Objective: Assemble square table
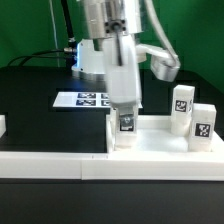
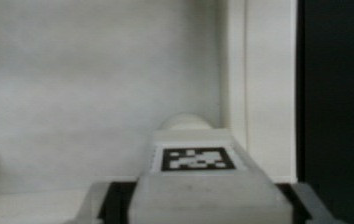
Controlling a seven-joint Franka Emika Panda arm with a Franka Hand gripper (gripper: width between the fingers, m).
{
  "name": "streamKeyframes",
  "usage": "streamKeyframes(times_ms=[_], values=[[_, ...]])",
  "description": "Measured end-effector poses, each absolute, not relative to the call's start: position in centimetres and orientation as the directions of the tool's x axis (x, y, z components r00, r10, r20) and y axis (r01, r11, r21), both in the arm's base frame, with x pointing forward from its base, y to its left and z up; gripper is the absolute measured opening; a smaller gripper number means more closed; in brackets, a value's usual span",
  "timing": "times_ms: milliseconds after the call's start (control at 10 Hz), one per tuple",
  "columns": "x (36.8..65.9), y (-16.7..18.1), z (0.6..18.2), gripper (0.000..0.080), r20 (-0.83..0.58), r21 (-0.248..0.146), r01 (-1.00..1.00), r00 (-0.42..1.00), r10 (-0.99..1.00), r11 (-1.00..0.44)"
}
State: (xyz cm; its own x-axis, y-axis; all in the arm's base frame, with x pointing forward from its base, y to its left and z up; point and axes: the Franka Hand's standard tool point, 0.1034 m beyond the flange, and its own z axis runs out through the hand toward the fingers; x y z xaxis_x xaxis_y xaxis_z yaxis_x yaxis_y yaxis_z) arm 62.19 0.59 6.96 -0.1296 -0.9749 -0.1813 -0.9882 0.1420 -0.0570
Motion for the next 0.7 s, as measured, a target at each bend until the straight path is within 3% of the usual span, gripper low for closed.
streamKeyframes(times_ms=[100, 200, 300, 400, 500, 600, 700], values=[[62.2, 0.6, 6.9, 0.0288, -0.180, -0.059, -0.990, -0.115, -0.977, 0.128], [62.2, 0.6, 6.9, 0.0421, -0.179, -0.062, -0.992, -0.099, -0.979, 0.111], [62.2, 0.7, 7.0, 0.0421, -0.174, -0.070, -0.995, -0.052, -0.983, 0.065], [62.3, 1.2, 7.4, 0.0553, -0.156, -0.089, -0.994, 0.071, -0.985, -0.058], [62.4, 1.7, 7.7, 0.0629, -0.139, -0.115, -0.970, 0.230, -0.963, -0.215], [62.4, 1.8, 7.7, 0.0643, -0.111, -0.140, -0.901, 0.426, -0.898, -0.411], [62.4, 1.7, 7.7, 0.0643, -0.102, -0.145, -0.879, 0.470, -0.877, -0.454]])
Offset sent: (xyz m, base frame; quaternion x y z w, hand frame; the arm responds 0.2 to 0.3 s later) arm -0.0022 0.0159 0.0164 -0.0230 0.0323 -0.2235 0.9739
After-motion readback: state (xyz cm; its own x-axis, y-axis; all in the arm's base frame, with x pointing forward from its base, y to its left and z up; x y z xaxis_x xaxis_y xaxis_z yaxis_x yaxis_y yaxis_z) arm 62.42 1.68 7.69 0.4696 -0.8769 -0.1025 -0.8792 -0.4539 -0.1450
